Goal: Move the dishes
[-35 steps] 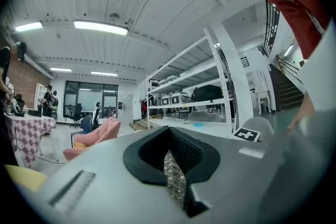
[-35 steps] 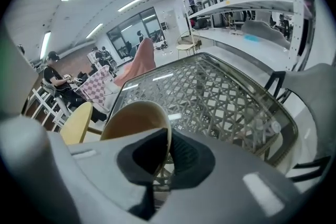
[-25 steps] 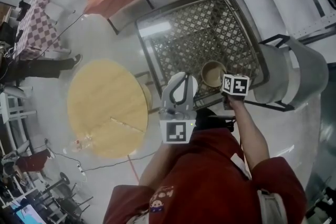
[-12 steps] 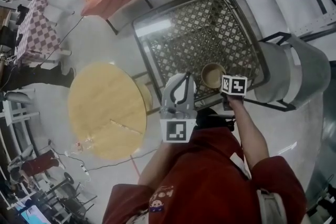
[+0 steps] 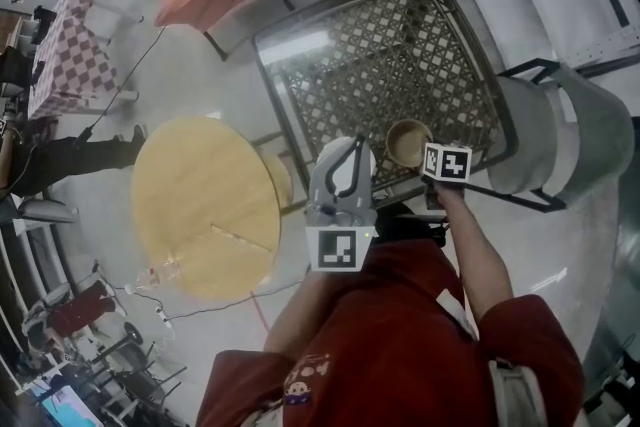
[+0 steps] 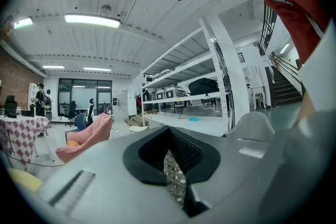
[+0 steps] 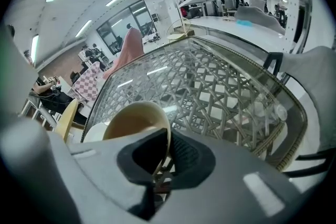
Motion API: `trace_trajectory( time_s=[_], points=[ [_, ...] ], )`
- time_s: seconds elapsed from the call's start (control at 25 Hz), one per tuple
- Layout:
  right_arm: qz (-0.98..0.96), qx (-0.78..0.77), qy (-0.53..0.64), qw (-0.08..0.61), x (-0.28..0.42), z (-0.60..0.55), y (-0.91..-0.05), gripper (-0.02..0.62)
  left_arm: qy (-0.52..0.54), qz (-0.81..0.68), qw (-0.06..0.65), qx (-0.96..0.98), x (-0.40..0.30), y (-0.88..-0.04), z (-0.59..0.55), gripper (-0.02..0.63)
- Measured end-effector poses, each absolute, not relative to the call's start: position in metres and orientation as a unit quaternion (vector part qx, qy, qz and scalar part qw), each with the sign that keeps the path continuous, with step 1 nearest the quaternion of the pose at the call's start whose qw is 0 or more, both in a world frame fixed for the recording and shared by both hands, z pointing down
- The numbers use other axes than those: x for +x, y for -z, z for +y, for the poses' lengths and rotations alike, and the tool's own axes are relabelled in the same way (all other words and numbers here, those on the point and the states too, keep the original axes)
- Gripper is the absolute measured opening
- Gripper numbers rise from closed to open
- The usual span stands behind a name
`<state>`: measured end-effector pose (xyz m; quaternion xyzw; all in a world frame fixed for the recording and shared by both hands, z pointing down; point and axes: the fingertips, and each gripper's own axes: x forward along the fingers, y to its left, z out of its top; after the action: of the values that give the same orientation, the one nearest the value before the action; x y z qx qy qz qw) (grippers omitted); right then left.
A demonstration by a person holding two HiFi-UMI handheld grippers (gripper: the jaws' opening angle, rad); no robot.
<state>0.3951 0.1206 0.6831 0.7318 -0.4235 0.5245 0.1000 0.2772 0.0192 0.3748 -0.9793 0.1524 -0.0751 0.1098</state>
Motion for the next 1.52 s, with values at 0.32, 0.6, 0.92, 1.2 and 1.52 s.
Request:
trace_trajectory(
  time_s=[0.32, 0.6, 0.92, 1.2, 1.52],
  points=[
    [-0.434, 0.744, -0.493, 0.127, 0.385, 0.110, -0.672, 0.072, 0.057, 0.182, 0.068, -0.979, 0.260, -0.375, 0.008, 0.008],
    [-0.428, 0.761, -0.468, 0.140, 0.396, 0.113, -0.663, 0.147, 0.079, 0.167, 0.114, -0.976, 0.255, -0.374, 0.008, 0.008],
    [-0.441, 0.777, -0.428, 0.134, 0.400, 0.103, -0.635, 0.167, 0.032, 0.205, 0.050, -0.977, 0.243, -0.366, 0.001, 0.008],
    [-0.466, 0.801, -0.363, 0.101, 0.403, 0.084, -0.596, 0.167, 0.013, 0.240, 0.028, -0.970, 0.225, -0.363, -0.009, 0.008],
    [-0.544, 0.813, -0.196, 0.069, 0.362, 0.041, -0.509, 0.167, 0.003, 0.277, 0.026, -0.961, 0.183, -0.352, -0.027, 0.007]
  ],
)
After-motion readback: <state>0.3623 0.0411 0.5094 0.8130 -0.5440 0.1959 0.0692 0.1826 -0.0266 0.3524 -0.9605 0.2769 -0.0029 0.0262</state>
